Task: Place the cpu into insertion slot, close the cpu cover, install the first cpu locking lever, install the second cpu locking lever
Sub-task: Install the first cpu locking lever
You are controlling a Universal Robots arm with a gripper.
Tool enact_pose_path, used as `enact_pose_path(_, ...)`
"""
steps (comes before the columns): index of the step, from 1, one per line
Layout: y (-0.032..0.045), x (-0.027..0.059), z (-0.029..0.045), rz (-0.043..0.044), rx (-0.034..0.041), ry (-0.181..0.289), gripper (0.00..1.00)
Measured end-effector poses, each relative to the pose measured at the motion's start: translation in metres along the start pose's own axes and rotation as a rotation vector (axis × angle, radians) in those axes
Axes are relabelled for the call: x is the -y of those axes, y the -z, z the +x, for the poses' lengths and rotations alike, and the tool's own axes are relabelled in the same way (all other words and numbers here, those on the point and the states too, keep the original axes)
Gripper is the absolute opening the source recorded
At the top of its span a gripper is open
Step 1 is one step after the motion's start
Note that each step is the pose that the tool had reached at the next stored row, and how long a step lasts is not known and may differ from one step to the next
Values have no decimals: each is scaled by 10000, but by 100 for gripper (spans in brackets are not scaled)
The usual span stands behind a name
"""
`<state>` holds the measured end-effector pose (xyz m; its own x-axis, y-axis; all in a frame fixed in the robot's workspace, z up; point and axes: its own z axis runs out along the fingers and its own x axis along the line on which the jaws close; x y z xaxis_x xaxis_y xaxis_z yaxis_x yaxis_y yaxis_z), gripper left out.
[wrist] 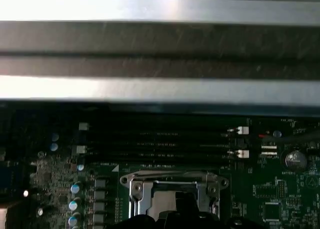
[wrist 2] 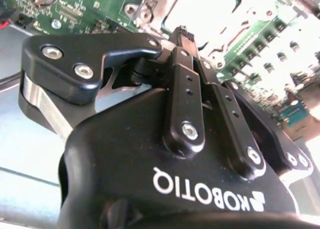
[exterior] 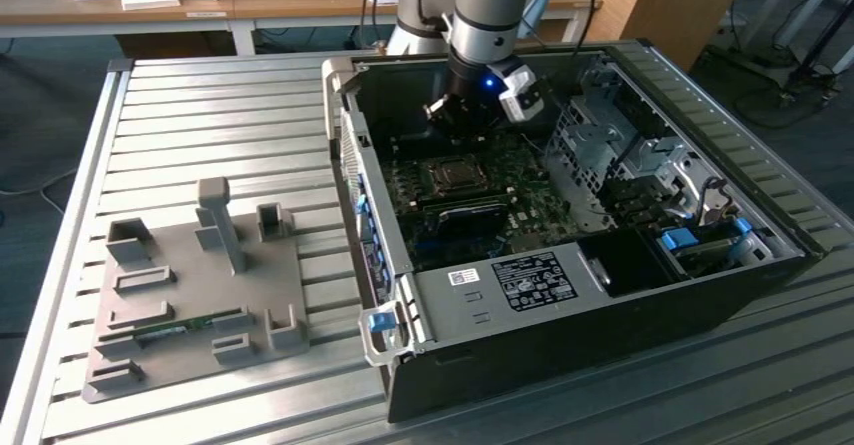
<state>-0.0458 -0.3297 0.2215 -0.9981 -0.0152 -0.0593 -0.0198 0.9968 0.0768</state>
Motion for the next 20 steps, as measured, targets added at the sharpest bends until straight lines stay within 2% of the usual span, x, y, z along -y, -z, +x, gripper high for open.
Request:
enact_pose_path(9,8,93,33,9,-13,153,11)
enact_pose_path(16,10,107,35,36,-15,168,11)
enact_pose_path(19,9,107,35,170,-18,178,11)
enact_pose_path(20,9,107,35,170,-18,177,11)
